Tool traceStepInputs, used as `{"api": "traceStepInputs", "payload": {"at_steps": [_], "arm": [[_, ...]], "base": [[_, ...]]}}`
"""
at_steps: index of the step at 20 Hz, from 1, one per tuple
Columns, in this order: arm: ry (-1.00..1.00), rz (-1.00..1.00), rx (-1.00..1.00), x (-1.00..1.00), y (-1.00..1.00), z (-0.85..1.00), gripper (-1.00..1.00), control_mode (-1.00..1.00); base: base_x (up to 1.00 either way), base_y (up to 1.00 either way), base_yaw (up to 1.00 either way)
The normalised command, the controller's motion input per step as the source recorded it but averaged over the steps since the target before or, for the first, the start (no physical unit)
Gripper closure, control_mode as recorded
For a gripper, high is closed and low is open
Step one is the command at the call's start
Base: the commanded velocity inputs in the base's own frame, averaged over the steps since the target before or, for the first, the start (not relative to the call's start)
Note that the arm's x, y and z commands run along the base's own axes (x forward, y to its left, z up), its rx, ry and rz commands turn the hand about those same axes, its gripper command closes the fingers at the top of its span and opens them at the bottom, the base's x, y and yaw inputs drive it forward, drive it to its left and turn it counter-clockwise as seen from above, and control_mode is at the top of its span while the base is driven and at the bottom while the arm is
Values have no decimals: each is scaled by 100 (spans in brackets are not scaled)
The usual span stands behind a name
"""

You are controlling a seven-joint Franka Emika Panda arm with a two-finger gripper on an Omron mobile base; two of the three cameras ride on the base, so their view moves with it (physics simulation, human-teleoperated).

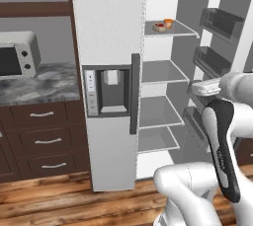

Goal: Pick up the frozen steak from the freezer, place it on any shelf in the fridge, and close the fridge and freezer doors when done.

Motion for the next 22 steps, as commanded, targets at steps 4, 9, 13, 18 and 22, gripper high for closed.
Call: {"api": "traceStepInputs", "payload": {"at_steps": [4,9,13,18,22], "arm": [[2,-8,10,-100,-87,33,-100,-100],[16,-15,18,-100,-99,45,-100,-100],[21,-20,24,-87,-100,32,-100,-100],[7,-7,5,22,-100,-27,-100,-100],[0,0,0,29,-72,-28,-100,-100]], "base": [[0,0,0],[0,0,0],[0,0,0],[0,0,0],[0,0,0]]}}
